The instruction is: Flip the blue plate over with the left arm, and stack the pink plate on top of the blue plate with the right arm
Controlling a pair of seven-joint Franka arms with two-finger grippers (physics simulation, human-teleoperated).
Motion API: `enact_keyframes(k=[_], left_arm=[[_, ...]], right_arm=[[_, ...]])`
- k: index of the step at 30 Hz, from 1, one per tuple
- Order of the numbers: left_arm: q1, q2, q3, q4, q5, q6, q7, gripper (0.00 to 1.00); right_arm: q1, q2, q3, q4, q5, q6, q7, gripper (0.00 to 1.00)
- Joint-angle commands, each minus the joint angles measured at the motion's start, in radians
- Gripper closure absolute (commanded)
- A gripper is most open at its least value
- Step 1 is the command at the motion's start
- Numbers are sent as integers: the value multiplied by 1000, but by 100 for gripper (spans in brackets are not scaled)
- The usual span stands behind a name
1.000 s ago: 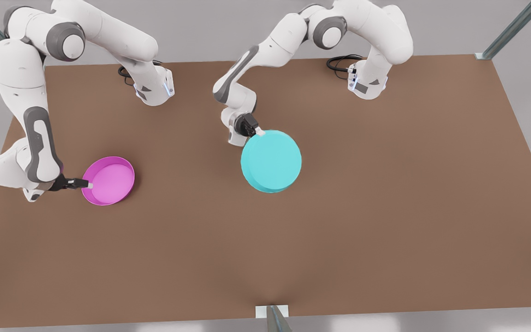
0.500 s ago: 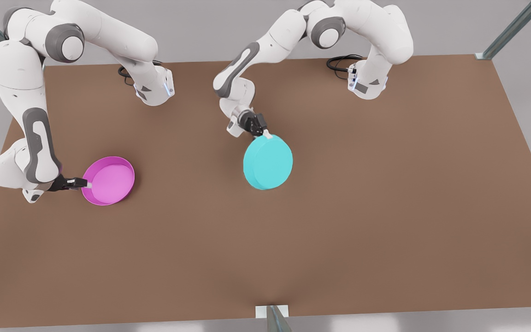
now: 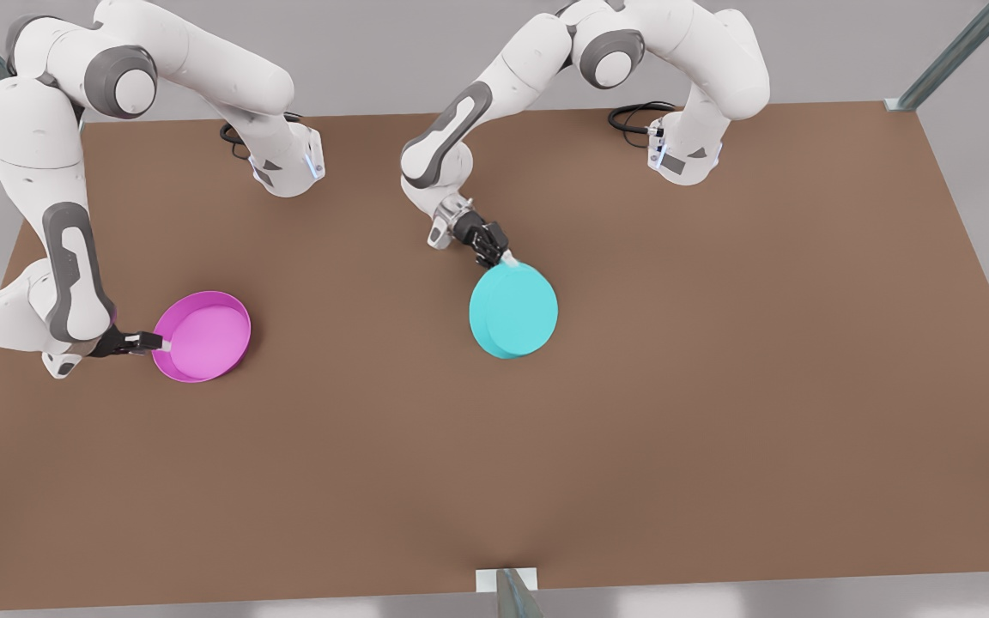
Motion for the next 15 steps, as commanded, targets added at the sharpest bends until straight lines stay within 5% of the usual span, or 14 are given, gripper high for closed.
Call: enact_keyframes(k=[1, 9, 15], left_arm=[[0, 0, 0, 0, -24, 2, 0, 0], [6, 15, -35, 83, -31, 5, 64, 0], [3, 63, -78, 205, -37, 3, 73, 0]], right_arm=[[0, 0, 0, 0, 0, 0, 0, 31], [-3, 0, 0, 0, 0, 0, 3, 32], [-8, 6, 0, 2, 0, 5, 2, 42]])
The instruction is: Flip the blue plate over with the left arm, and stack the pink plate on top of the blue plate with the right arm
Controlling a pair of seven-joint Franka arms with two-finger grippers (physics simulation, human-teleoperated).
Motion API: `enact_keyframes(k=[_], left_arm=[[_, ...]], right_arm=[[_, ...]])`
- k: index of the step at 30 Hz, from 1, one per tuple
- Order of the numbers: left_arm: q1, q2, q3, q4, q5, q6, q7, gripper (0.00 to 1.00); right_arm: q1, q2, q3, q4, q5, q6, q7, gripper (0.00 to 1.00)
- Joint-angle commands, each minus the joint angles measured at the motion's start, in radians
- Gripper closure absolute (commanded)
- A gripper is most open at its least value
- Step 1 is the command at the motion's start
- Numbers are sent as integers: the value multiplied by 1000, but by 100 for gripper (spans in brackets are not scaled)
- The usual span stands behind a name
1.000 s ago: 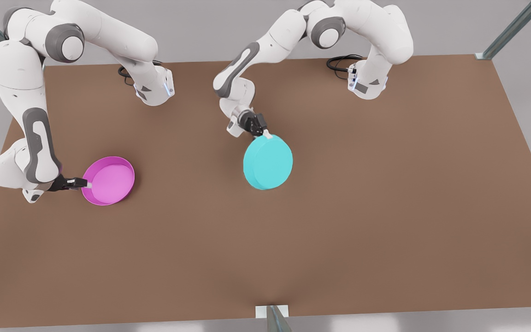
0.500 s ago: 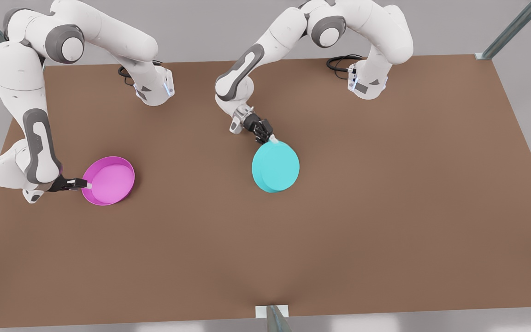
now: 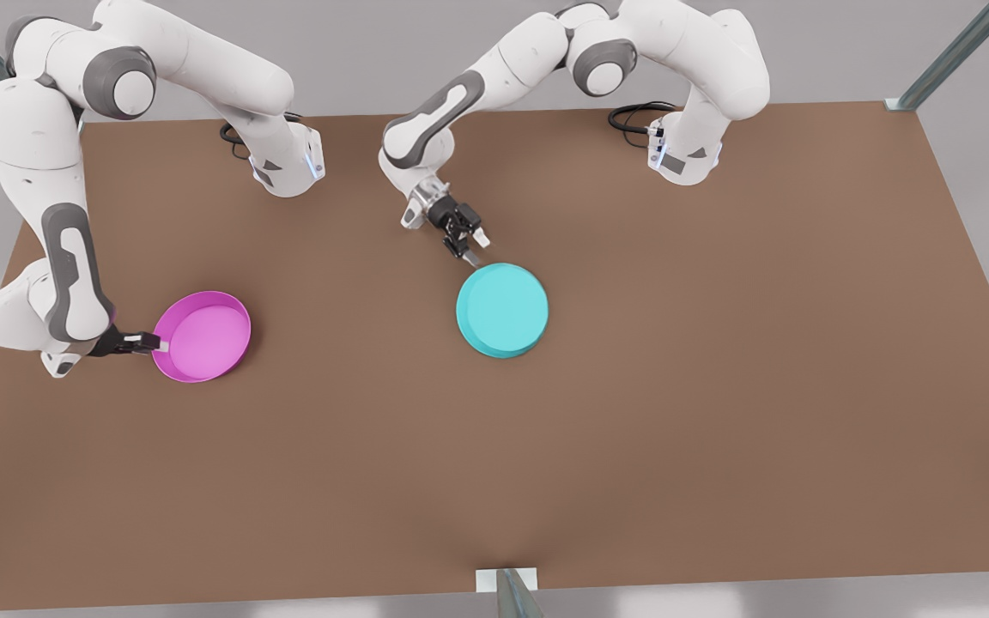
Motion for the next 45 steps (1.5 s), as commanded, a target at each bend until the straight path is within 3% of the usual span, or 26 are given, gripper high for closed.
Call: enact_keyframes(k=[1, 3, 5, 6, 9, 10, 11, 13, 14, 15, 17, 18, 19, 20, 21, 23, 25, 28, 32, 41, 44, 45], left_arm=[[0, -1, 0, 7, -2, 0, 1, 0], [5, -45, 6, 80, -54, -12, 3, 0], [80, -246, 13, 45, -214, -26, -5, 0], [159, -456, 10, -117, -260, 0, 4, 0], [429, -1077, 13, -666, -326, 310, 217, 0], [575, -1176, 26, -682, -402, 325, 441, 0], [637, -1249, 105, -679, -544, 359, 576, 0], [638, -1337, 363, -679, -696, 347, 872, 0], [638, -1338, 498, -662, -737, 345, 1020, 0], [638, -1337, 555, -657, -739, 347, 1081, 0], [666, -1242, 589, -578, -823, 350, 1075, 0], [977, -1182, 324, -536, -921, 347, 1087, 0], [1287, -1196, -7, -547, -924, 325, 1095, 0], [1419, -1243, -140, -595, -926, 310, 1095, 0], [1480, -1196, -195, -543, -929, 310, 1097, 0], [1485, -1033, -204, -351, -927, 245, 1098, 0], [1477, -1001, -203, -343, -926, 258, 1095, 0], [1442, -995, -195, -334, -920, 259, 1092, 0], [1442, -989, -195, -340, -915, 285, 1086, 0], [1442, -970, -184, -338, -913, 304, 1090, 0], [1442, -975, -184, -338, -912, 299, 1090, 0], [1442, -975, -184, -338, -912, 299, 1090, 0]], right_arm=[[0, 0, 2, 0, 0, 0, -2, 44], [0, 0, 0, 0, 0, -1, -2, 48], [0, 0, 2, 0, 0, 0, 0, 48], [0, 0, 0, 0, 2, -1, 0, 47], [0, 8, 2, 5, 2, 0, 2, 47], [2, 9, 2, 8, 2, -1, 2, 47], [2, 12, 2, 9, 2, 0, 2, 47], [2, 20, 2, 11, 2, 0, 2, 47], [2, 20, 2, 11, 2, -1, -6, 50], [2, 20, 2, 11, 2, -1, -9, 58], [0, 20, 2, 11, 2, -1, -6, 61], [2, 20, 2, 11, 2, -3, -6, 63], [2, 18, 2, 12, 2, -1, -5, 64], [2, 18, 2, 12, 2, -1, -2, 64], [2, 18, 2, 11, 2, -3, -2, 64], [2, 18, 3, 11, 2, -3, 0, 64], [2, 18, 3, 11, 2, -3, 0, 63], [2, 21, 5, 11, 2, -1, 0, 63], [2, 21, 8, 11, 2, -3, -2, 70], [2, 28, 8, 11, 2, 0, 2, 70], [2, 28, 8, 12, 2, 0, 2, 73], [3, 28, 8, 12, 2, 0, 2, 79]])
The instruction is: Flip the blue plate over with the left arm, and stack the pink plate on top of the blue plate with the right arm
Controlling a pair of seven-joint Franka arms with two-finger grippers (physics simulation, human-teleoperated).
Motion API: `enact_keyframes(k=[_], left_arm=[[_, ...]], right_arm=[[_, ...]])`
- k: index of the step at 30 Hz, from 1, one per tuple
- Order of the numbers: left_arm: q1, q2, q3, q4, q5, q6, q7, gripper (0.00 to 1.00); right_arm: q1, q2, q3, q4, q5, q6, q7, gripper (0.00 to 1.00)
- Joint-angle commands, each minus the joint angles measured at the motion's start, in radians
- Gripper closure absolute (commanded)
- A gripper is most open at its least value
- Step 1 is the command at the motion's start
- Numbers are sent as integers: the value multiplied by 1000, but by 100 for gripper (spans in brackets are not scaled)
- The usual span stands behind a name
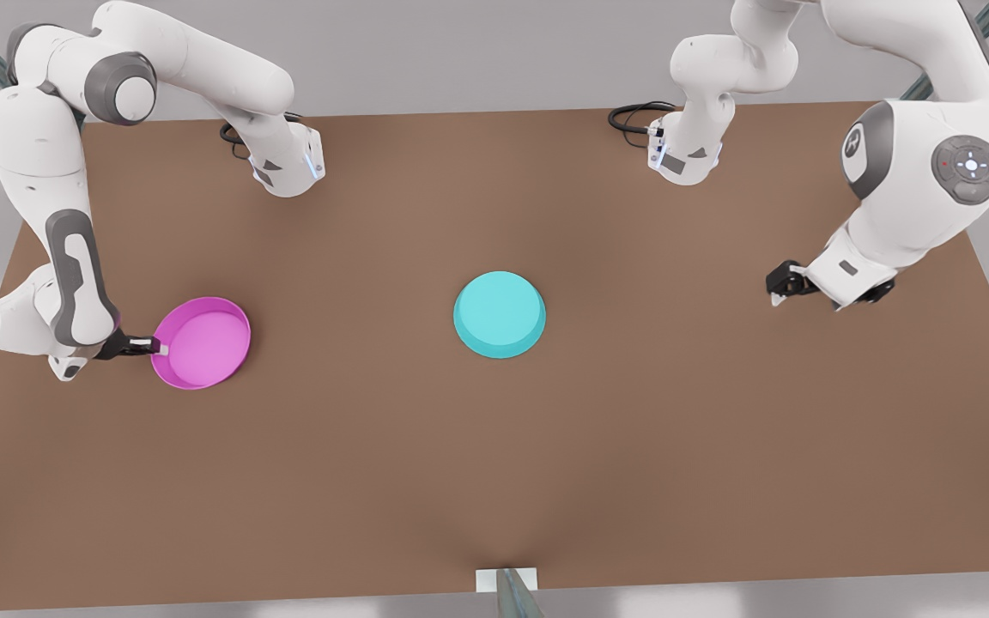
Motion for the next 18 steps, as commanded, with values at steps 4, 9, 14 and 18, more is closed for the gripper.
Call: enact_keyframes(k=[4, 9, 14, 18], left_arm=[[0, -9, -2, -1, 4, -15, -1, 0], [0, -9, -2, 2, 2, -13, 3, 0], [0, -9, -6, -1, 4, -16, -1, 0], [0, -6, -2, -1, 4, -16, 3, 0]], right_arm=[[6, -3, 0, 9, -8, -10, 6, 79], [9, -20, 15, 37, -4, -54, 3, 79], [58, -47, 49, 103, 2, -205, 8, 79], [369, -80, 49, 149, 2, -205, 155, 79]])
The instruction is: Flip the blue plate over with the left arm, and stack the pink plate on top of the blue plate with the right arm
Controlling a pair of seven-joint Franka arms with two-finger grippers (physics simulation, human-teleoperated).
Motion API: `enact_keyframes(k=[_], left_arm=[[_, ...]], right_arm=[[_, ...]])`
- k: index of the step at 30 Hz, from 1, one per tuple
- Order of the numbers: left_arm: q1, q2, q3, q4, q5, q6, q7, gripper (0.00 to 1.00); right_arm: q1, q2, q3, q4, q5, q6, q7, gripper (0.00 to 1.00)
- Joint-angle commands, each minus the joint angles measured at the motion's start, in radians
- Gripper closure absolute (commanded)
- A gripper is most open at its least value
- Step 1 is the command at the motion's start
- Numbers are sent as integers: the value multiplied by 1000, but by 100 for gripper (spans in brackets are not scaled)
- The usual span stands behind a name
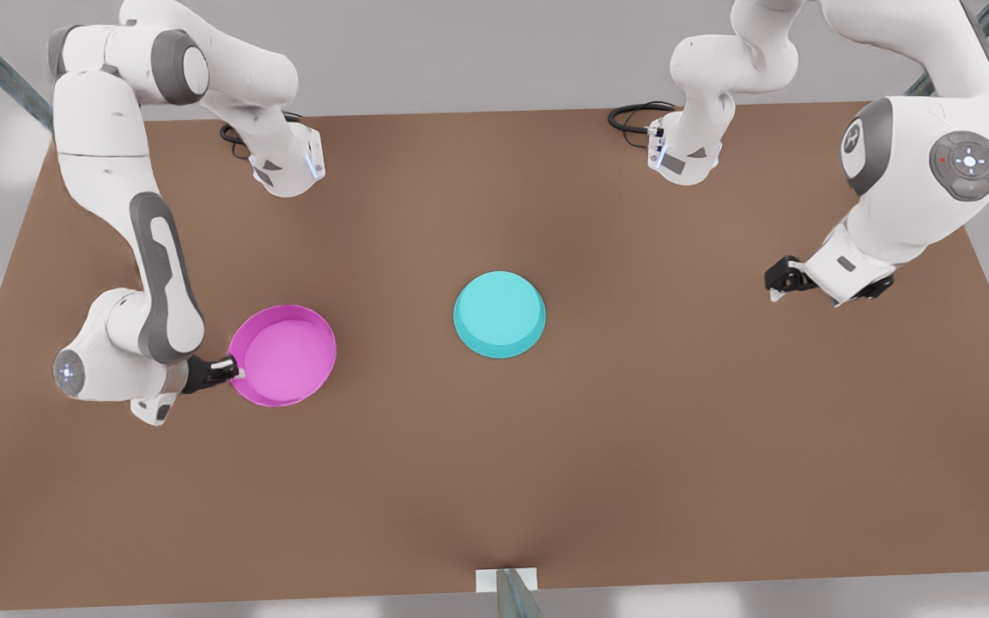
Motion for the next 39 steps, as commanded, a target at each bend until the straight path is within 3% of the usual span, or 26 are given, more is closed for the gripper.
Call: enact_keyframes(k=[1, 9, 13, 18, 32, 34, 39], left_arm=[[-2, 0, 0, 0, 0, 1, 0, 0], [-2, 5, -9, 0, -3, -4, -2, 0], [-2, 1, -9, 5, -3, -8, 0, 0], [-2, -5, -6, 5, -1, -11, -5, 0], [-2, -9, 2, 5, -12, -31, -3, 0], [0, -9, 2, 5, -12, -31, -3, 0], [-2, -11, 2, 5, -12, -31, -3, 0]], right_arm=[[27, 0, 1, 3, -6, 8, 30, 79], [515, 55, 1, 164, 64, 16, 424, 79], [651, 101, 1, 250, 67, 38, 622, 79], [729, 126, 2, 247, 110, 68, 639, 79], [700, 123, -13, 204, 101, 56, 633, 79], [697, 121, -13, 204, 101, 56, 636, 0], [691, 120, -13, 206, 99, 51, 634, 0]])
